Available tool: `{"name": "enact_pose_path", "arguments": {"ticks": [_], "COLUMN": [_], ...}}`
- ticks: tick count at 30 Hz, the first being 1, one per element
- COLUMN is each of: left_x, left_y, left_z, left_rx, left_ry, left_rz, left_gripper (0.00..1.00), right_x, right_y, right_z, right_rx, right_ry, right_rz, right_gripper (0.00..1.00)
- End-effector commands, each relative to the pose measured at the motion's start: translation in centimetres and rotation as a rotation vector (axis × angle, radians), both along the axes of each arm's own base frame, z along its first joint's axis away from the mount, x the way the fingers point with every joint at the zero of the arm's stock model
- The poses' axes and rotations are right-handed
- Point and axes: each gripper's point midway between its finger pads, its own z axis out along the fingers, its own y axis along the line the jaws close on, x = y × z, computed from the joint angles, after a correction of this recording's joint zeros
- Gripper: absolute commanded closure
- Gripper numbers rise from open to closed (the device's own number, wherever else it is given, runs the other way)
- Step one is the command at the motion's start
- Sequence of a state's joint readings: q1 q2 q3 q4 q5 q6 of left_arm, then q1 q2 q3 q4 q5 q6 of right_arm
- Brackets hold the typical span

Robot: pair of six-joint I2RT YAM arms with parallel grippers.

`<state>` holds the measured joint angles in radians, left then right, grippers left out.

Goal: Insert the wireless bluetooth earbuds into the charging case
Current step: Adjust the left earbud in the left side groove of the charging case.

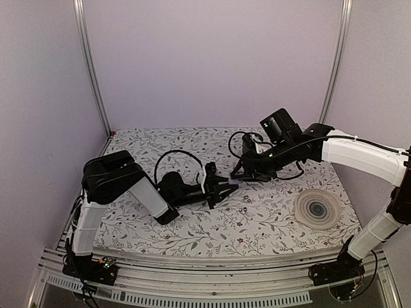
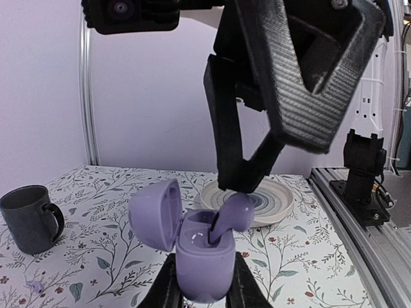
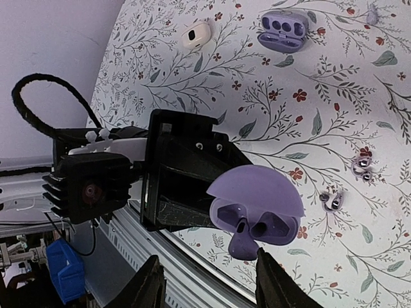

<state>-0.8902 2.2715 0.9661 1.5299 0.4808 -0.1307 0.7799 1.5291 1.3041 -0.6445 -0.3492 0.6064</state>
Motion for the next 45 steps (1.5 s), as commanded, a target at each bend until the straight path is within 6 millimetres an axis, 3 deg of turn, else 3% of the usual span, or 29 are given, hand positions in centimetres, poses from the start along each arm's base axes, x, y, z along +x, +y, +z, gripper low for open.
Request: {"name": "enact_pose_path", "arguments": {"ticks": [1,13,45], "left_x": [-1.9,-1.8,-2.0], "left_y": [1.9,1.8,1.6], "left_z": [7.3,7.2,6.5], "left_rx": [-0.248,-0.249,-0.238], "left_ry": [-0.186,-0.181,-0.176], "left_rz": [-0.005,-0.006,-0.001], "left_gripper": [1.00,1.00,1.00], "right_x": [0.2,-0.5,-0.9], "right_y": [-0.3,0.2,1.9], "right_z": [-1.0,-2.1,-1.7], "right_rx": [-0.038,-0.057,0.005], "right_ry": [-0.009,0.024,0.059], "right_rz": [-0.011,0.003,0.032], "right_gripper": [0.51,0.51,0.52]}}
